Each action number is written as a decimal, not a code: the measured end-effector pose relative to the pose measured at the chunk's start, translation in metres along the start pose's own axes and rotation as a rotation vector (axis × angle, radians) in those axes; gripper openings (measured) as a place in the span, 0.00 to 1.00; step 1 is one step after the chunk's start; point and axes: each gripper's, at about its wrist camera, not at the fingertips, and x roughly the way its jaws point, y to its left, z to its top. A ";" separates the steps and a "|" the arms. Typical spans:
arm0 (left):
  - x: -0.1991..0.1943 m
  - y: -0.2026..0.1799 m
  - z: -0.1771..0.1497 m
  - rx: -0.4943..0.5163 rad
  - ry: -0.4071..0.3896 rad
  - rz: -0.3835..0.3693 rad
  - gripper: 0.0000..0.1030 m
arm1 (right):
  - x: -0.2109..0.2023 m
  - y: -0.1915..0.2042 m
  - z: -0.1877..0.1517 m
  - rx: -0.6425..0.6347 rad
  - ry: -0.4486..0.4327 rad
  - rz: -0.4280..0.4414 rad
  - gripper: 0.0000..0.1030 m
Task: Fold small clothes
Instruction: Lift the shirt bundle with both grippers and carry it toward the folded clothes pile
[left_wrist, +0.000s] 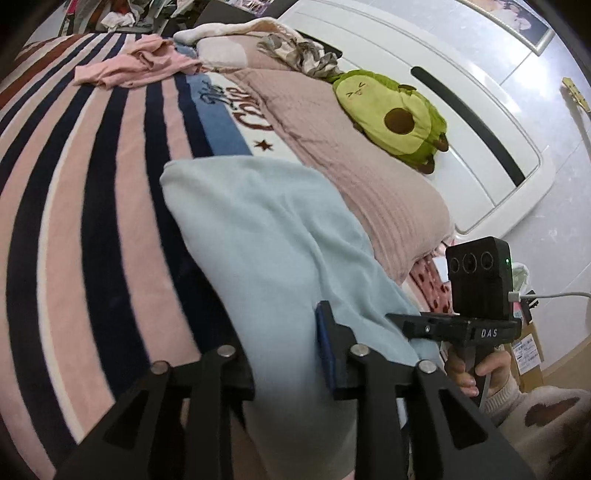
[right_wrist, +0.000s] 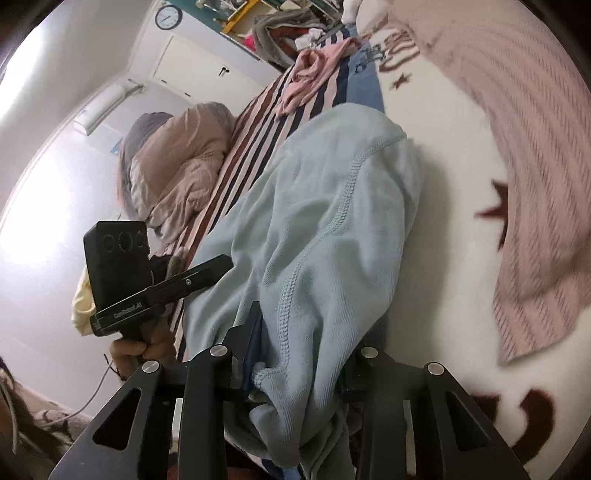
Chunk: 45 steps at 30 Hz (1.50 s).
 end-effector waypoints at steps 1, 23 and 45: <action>0.002 0.005 0.001 -0.010 0.006 0.014 0.62 | 0.001 -0.004 0.001 0.008 -0.003 -0.010 0.33; 0.043 -0.008 0.012 0.040 0.048 0.027 0.17 | 0.045 -0.013 0.033 -0.064 0.103 0.051 0.22; -0.174 -0.089 0.023 0.261 -0.280 0.206 0.16 | -0.017 0.170 0.033 -0.360 -0.050 0.107 0.19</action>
